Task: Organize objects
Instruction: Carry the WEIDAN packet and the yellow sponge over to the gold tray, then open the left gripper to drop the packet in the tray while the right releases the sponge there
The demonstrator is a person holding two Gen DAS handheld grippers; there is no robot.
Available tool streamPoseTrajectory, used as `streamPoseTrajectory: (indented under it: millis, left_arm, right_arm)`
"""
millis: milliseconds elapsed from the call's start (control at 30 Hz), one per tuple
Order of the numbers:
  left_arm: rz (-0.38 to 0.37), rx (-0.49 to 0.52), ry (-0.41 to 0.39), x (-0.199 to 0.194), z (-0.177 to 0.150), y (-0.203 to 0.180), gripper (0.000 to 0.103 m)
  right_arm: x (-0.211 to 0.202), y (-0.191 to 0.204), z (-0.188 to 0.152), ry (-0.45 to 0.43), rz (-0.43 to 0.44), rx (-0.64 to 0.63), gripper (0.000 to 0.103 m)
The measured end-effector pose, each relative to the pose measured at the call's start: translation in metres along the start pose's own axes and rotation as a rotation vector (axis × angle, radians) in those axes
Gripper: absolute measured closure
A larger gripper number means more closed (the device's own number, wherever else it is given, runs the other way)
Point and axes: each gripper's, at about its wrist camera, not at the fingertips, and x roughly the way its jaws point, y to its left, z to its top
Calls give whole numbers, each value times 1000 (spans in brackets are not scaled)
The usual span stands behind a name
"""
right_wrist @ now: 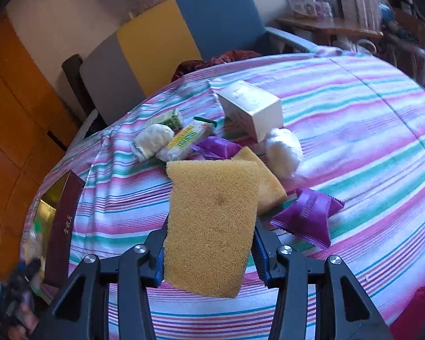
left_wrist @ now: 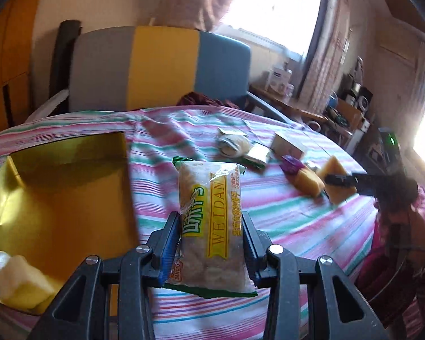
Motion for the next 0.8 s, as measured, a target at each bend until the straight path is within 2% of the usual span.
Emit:
streamPoseTrajectory:
  millis: [133, 200, 267, 400, 533, 800]
  left_arm:
    - [43, -52, 45, -8, 15, 37, 62]
    - [71, -80, 69, -10, 19, 57, 62]
    - [112, -124, 64, -17, 22, 85, 62]
    - [188, -201, 76, -26, 23, 133, 62]
    - [255, -270, 137, -25, 18, 178, 62]
    - [346, -294, 233, -15, 9, 226, 62]
  right_arm:
    - [-1, 18, -3, -11, 32, -64, 54]
    - [0, 31, -6, -7, 17, -109, 54]
    - [0, 44, -11, -8, 22, -142, 54]
    - [1, 73, -20, -8, 116, -141, 54]
    - [3, 114, -28, -15, 180, -182, 54]
    - [-4, 185, -39, -14, 329, -251, 54]
